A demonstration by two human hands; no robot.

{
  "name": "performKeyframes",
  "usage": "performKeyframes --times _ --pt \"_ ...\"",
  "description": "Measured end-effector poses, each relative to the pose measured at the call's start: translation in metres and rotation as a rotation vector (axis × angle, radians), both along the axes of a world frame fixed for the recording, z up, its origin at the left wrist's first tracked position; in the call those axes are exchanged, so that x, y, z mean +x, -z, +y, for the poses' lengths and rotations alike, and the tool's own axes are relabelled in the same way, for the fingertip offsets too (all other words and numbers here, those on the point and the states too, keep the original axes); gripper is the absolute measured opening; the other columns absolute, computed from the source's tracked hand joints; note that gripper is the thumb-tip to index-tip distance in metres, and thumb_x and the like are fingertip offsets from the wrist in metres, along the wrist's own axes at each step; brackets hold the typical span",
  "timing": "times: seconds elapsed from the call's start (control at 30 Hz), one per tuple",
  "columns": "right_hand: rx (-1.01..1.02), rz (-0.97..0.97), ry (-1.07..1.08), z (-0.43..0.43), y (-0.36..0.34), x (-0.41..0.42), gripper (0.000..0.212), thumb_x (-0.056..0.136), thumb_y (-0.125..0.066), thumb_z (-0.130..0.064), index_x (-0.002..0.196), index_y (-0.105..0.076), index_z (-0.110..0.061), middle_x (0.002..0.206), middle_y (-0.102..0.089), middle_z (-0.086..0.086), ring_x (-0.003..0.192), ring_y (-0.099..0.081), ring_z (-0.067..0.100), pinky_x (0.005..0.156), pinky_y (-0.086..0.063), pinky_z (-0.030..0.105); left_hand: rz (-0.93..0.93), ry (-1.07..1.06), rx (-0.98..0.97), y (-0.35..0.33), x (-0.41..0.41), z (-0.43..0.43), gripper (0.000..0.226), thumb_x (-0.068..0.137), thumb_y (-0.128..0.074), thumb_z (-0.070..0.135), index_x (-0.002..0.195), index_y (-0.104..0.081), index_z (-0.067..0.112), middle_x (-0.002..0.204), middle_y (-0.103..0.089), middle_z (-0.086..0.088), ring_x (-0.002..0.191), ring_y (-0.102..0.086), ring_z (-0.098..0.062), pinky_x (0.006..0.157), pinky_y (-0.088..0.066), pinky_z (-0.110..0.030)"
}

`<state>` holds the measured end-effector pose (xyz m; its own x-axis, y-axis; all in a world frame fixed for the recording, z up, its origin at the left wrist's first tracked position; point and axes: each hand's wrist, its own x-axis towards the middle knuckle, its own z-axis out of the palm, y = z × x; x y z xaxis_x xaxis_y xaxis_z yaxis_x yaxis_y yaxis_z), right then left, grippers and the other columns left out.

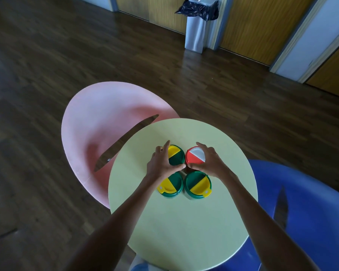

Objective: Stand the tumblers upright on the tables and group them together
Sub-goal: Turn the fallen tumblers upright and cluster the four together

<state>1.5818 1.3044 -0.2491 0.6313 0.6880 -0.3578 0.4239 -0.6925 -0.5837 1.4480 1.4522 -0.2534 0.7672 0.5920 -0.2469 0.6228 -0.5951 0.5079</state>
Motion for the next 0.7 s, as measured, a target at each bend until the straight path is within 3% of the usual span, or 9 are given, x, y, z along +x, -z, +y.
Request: performKeyframes --times 0.1,0.17,0.23,0.27,0.37,0.47,0.6,0.7 --pt "0.116 0.110 0.165 -0.014 -0.004 -0.007 0.086 0.080 -0.066 -0.051 0.148 -0.017 -0.030 0.148 -0.030 0.007 0.130 -0.040 0.030 0.094 -0.044 0.040 -0.077 0.004 0.000 0.000 -0.017 0.001 0.097 0.074 -0.053 0.073 0.148 -0.006 0.032 0.152 -0.028 -0.004 0.138 -0.032 -0.023 0.095 -0.046 -0.046" --pt "0.250 0.120 0.330 -0.030 -0.003 -0.021 0.076 0.083 -0.063 -0.050 0.143 -0.027 -0.023 0.145 -0.036 0.008 0.127 -0.045 0.027 0.096 -0.047 0.040 -0.247 -0.021 -0.088 -0.002 -0.036 -0.004 0.084 0.082 -0.056 0.060 0.148 -0.017 0.026 0.152 -0.031 0.004 0.137 -0.029 -0.009 0.102 -0.038 -0.029" --pt "0.380 0.120 0.436 -0.047 0.002 -0.042 0.071 0.081 -0.068 -0.044 0.137 -0.036 -0.016 0.136 -0.045 0.006 0.121 -0.049 0.023 0.090 -0.047 0.034 -0.389 -0.010 -0.193 -0.003 -0.057 -0.012 0.068 0.085 -0.064 0.042 0.142 -0.030 0.026 0.136 -0.039 0.016 0.122 -0.031 0.015 0.097 -0.029 -0.005" --pt "0.412 0.130 0.450 -0.055 0.006 -0.053 0.072 0.078 -0.072 -0.041 0.135 -0.037 -0.014 0.132 -0.046 0.005 0.119 -0.049 0.021 0.088 -0.045 0.031 -0.413 -0.001 -0.237 0.000 -0.068 -0.015 0.069 0.082 -0.067 0.041 0.140 -0.031 0.029 0.132 -0.039 0.017 0.118 -0.031 0.020 0.095 -0.030 -0.004" --pt "0.389 0.179 0.407 -0.070 0.016 -0.079 0.091 0.064 -0.084 -0.039 0.137 -0.034 -0.015 0.131 -0.042 -0.001 0.119 -0.045 0.012 0.090 -0.046 0.030 -0.370 0.023 -0.306 0.014 -0.089 -0.023 0.094 0.067 -0.072 0.052 0.145 -0.029 0.022 0.141 -0.040 0.008 0.128 -0.036 0.003 0.101 -0.040 -0.022" --pt "0.340 0.168 0.318 -0.074 0.021 -0.090 0.104 0.054 -0.083 -0.048 0.139 -0.030 -0.019 0.131 -0.039 -0.008 0.119 -0.042 0.006 0.094 -0.045 0.024 -0.361 0.067 -0.289 0.022 -0.093 -0.029 0.095 0.064 -0.074 0.049 0.143 -0.032 0.020 0.135 -0.046 0.005 0.124 -0.041 0.000 0.099 -0.042 -0.019" --pt "0.322 0.095 0.262 -0.071 0.022 -0.092 0.089 0.065 -0.084 -0.029 0.137 -0.033 -0.017 0.129 -0.041 -0.005 0.113 -0.042 0.006 0.084 -0.034 0.005 -0.372 0.033 -0.285 0.024 -0.094 -0.034 0.093 0.061 -0.076 0.048 0.141 -0.036 0.021 0.130 -0.049 0.006 0.121 -0.043 0.000 0.095 -0.037 -0.008" --pt "0.314 0.084 0.263 -0.071 0.021 -0.093 0.088 0.067 -0.083 -0.029 0.138 -0.032 -0.018 0.132 -0.042 -0.003 0.112 -0.041 0.005 0.087 -0.036 0.013 -0.380 0.002 -0.282 0.025 -0.093 -0.037 0.093 0.060 -0.075 0.051 0.140 -0.038 0.022 0.129 -0.050 0.006 0.118 -0.044 0.002 0.093 -0.038 -0.007"
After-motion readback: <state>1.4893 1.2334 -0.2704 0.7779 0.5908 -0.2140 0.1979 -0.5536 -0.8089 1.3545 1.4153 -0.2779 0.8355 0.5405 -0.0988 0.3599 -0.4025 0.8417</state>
